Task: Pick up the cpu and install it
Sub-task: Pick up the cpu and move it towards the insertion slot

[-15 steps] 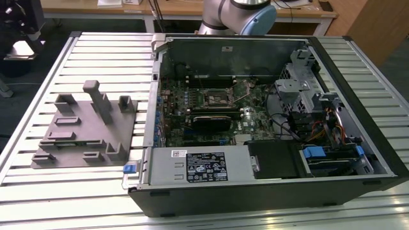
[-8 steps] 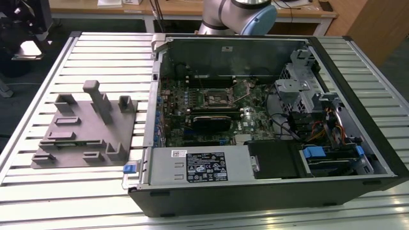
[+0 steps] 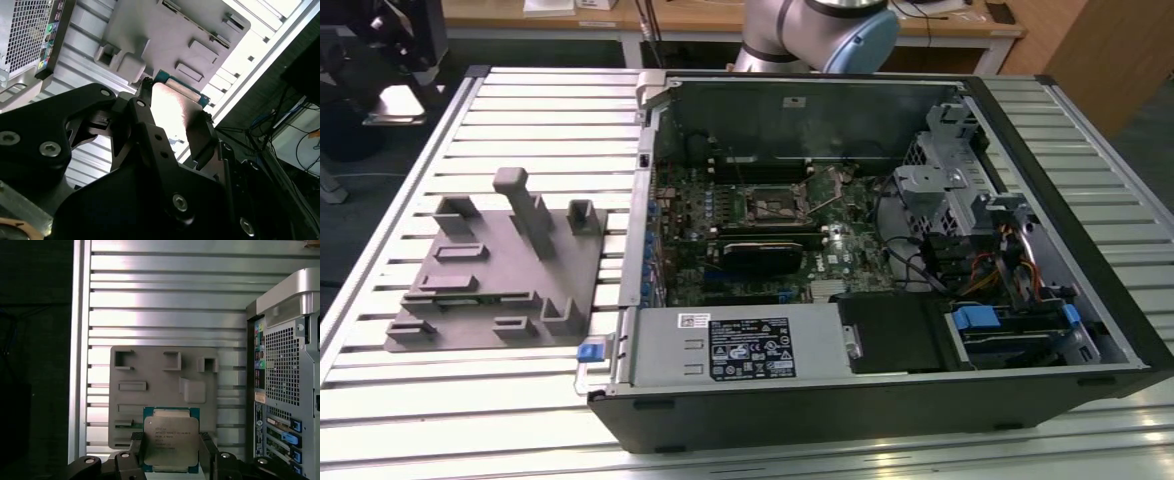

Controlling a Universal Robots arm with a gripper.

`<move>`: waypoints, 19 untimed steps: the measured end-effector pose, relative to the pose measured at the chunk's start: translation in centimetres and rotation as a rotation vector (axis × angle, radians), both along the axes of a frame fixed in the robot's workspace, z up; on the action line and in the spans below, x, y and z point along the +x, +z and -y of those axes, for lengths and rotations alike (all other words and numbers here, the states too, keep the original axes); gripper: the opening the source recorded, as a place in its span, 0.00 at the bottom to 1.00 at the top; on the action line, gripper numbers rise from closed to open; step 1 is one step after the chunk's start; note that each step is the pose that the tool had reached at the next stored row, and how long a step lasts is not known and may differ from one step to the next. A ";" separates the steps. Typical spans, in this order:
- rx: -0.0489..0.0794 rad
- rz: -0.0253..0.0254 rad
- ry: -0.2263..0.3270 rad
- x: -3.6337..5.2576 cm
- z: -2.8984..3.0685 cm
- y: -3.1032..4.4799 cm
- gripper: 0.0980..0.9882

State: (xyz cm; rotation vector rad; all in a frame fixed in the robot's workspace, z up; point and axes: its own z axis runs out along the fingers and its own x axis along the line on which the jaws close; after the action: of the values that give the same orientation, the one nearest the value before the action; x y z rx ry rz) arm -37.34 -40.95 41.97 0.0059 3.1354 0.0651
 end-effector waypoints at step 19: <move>0.000 -0.0001 0.000 3.29 0.00 0.00 0.48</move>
State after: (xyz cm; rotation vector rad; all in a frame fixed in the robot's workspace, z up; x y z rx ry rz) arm -34.05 -40.95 41.97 0.0058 3.1355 0.0650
